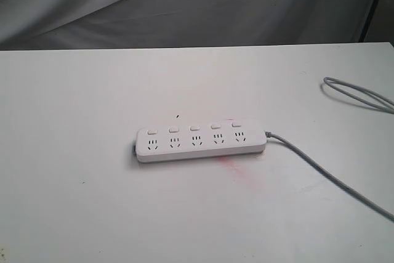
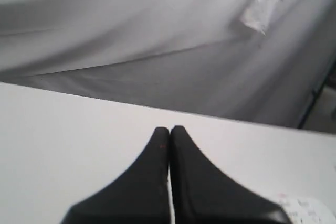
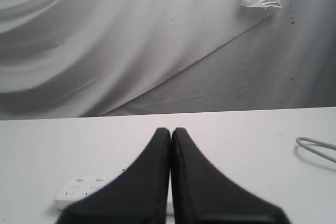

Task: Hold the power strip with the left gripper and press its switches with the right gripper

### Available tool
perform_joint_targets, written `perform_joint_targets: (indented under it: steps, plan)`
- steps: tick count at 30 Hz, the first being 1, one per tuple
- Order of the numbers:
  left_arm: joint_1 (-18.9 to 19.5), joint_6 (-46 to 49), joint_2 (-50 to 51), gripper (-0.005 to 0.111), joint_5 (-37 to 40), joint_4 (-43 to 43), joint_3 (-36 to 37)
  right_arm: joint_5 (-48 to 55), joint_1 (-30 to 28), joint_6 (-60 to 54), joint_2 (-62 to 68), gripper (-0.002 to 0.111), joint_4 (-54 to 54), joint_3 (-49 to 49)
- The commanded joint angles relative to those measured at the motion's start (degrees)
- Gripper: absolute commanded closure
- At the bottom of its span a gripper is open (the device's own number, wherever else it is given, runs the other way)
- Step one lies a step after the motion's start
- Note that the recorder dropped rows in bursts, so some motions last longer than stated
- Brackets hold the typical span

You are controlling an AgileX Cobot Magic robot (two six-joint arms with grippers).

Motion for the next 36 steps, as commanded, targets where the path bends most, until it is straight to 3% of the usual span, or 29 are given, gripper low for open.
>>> perform_joint_targets:
  steps: [1,4,7,14,20,23,27,32,36]
  plan:
    - [-7.78,21.31,9.36,0.107,12.69,-5.34,-11.45,-0.88,-0.41,-0.07,-0.35,0.108,-0.17,0.16]
    - [-11.88,33.31,16.21,0.107,19.12,-6.01,-18.52,-0.88,-0.41,-0.07,-0.35,0.108,-0.17,0.16]
    - [-13.93,39.05,22.59,0.107,18.63,-6.16,-22.9,-0.88,-0.41,-0.07,-0.35,0.108,-0.17,0.16]
    - [-14.19,60.51,35.54,0.107,23.33,-24.4,-29.36,-0.88,-0.41,-0.07,-0.35,0.108,-0.17,0.16]
    - [-14.04,69.36,45.34,0.107,27.8,-34.13,-33.6,-0.88,-0.41,-0.07,-0.35,0.108,-0.17,0.16]
    - [-10.98,74.04,49.57,0.107,30.82,-39.5,-36.37,-0.88,-0.41,-0.07,-0.35,0.108,-0.17,0.16]
    - [-4.19,81.67,54.77,0.107,38.33,-47.19,-40.24,-0.88,-0.41,-0.07,-0.35,0.108,-0.17,0.16]
    - [1.9,93.9,60.36,0.107,38.79,-50.55,-41.52,-0.88,-0.41,-0.07,-0.35,0.108,-0.17,0.16]
    - [4.08,102.31,66.0,0.107,41.13,-50.82,-41.52,-0.88,-0.41,-0.07,-0.35,0.108,-0.17,0.16]
